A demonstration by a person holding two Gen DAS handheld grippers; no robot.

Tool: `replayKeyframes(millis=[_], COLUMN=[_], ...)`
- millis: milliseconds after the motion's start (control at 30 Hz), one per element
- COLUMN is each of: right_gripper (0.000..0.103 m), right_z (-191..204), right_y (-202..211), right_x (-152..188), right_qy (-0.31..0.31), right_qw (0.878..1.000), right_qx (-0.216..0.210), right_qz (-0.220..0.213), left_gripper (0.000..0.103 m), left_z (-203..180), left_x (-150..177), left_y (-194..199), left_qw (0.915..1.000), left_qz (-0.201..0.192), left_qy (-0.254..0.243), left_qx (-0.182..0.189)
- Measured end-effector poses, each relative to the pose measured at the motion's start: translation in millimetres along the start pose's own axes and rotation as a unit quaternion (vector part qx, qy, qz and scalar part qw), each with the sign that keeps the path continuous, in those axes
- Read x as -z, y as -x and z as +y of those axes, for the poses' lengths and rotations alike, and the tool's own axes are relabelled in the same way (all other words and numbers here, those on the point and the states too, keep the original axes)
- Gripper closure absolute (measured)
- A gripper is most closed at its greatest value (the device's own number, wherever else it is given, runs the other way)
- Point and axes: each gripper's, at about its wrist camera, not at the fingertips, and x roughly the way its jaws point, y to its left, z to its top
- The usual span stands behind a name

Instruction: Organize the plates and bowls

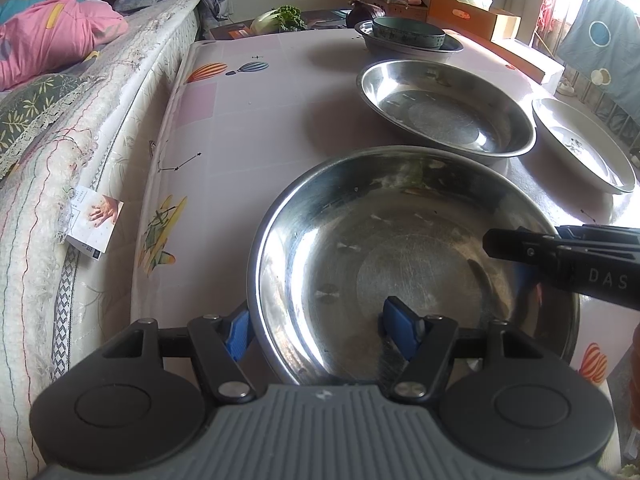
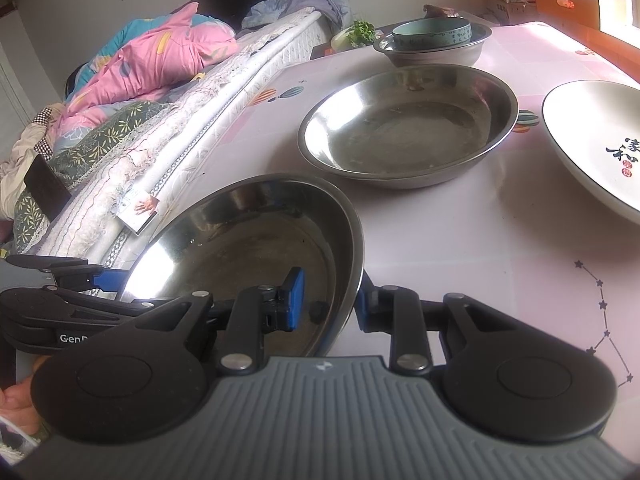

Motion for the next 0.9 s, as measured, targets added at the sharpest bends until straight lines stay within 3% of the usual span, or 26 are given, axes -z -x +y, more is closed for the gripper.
replayKeyframes(millis=[900], right_gripper=[0.077], right_z=[0.0], right_y=[0.6], right_x=[-0.1], right_qy=[0.0], right_qw=[1.0], right_qx=[0.0], right_qz=[-0.001], left_gripper=[0.035], left_z=[-1.2], left_x=[0.4], left_y=[2.4], left_qw=[1.0], left_qz=[-0.006], left_qy=[-0.002], left_qx=[-0.003])
